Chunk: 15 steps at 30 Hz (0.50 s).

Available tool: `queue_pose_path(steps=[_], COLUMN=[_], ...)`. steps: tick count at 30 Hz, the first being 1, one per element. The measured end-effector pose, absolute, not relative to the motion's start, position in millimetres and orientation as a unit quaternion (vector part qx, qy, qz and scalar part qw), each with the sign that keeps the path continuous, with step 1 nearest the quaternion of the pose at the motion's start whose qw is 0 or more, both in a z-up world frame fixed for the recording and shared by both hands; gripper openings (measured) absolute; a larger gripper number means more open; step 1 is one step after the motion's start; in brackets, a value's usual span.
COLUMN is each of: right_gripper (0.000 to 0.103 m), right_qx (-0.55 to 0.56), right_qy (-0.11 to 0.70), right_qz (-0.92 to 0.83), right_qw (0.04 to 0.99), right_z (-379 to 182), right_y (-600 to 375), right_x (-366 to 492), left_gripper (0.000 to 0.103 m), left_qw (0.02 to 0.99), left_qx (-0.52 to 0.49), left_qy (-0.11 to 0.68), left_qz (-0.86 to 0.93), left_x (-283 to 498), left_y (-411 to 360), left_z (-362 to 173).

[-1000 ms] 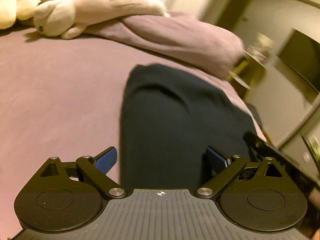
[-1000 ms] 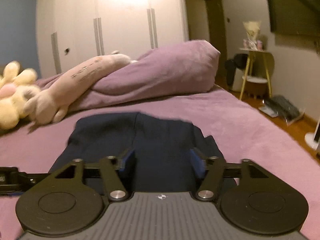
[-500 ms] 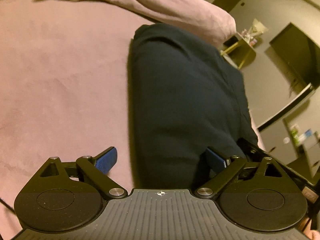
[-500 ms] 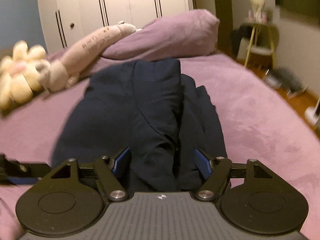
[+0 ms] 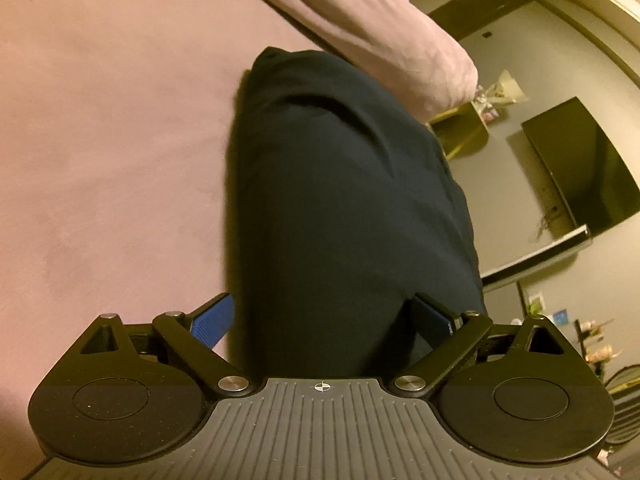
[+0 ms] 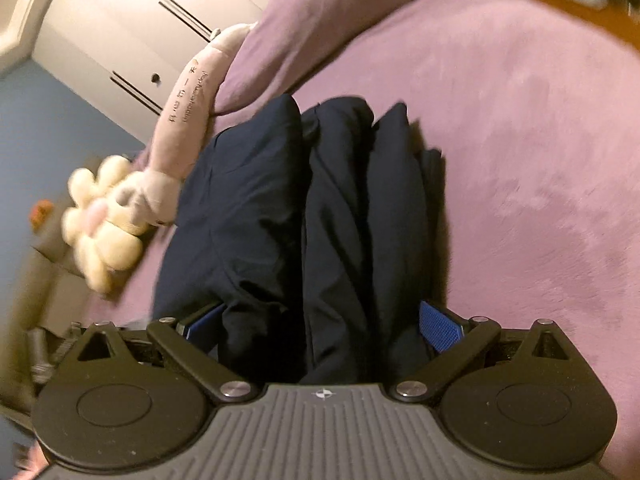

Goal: Fold large clothes

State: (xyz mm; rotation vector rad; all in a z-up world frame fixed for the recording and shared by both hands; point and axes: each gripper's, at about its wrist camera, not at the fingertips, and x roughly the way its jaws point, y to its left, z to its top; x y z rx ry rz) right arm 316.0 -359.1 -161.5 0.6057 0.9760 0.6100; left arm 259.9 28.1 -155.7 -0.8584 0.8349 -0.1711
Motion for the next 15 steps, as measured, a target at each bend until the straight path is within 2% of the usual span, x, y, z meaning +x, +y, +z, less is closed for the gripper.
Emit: queue_pose_path(steps=[6, 9, 13, 15], right_gripper=[0.099, 0.099, 0.099, 0.095], right_qx=[0.378, 0.372, 0.367, 0.352], right_qy=[0.452, 0.481, 0.477, 0.475], right_qz=[0.286, 0.276, 0.298, 0.294], right_qw=[0.756, 0.744, 0.741, 0.751], right_z=[-170.5, -181.7, -183.6, -181.1], right_y=[-386.7, -381.9, -370.1, -361.9], right_x=[326.0, 339.8, 352.2, 355.1], left_gripper=[0.097, 0.098, 0.098, 0.094], left_qw=[0.811, 0.809, 0.809, 0.811], left_qx=[-0.422, -0.422, -0.424, -0.423], left_qy=[0.392, 0.393, 0.393, 0.391], left_qz=[-0.102, -0.112, -0.109, -0.103], left_x=[272.7, 271.7, 272.7, 272.6], left_y=[27.1, 30.2, 32.6, 30.3], left_z=[-164.8, -167.0, -168.4, -167.2])
